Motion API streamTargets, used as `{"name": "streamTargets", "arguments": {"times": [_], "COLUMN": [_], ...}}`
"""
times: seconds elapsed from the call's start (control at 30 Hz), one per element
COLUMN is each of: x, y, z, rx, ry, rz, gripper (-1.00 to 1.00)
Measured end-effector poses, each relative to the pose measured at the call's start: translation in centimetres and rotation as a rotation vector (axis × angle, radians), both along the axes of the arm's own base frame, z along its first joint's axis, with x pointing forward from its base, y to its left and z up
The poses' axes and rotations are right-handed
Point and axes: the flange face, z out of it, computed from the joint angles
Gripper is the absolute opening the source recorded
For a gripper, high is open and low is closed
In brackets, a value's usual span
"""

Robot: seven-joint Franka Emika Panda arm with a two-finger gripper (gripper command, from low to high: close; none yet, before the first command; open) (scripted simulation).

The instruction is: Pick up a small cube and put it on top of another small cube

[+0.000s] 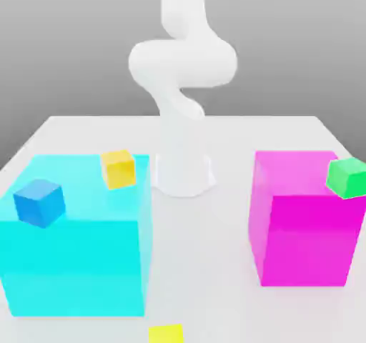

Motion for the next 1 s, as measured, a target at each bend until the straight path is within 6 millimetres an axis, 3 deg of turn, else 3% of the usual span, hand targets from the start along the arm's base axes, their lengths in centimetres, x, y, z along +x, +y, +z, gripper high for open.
{"name": "streamTargets", "arguments": {"times": [0.23, 0.5, 0.73, 1.0], "x": [8.0, 13.8, 15.7, 14.8], "y": [-0.5, -1.0, -1.5, -2.2], "z": [-10.0, -23.3, -35.9, -49.9], "rx": [-0.002, -0.011, -0.029, -0.055], "ry": [0.182, 0.384, 0.560, 0.728], "rz": [0.035, 0.068, 0.092, 0.114], "gripper": [0.00, 0.00, 0.00, 0.00]}}
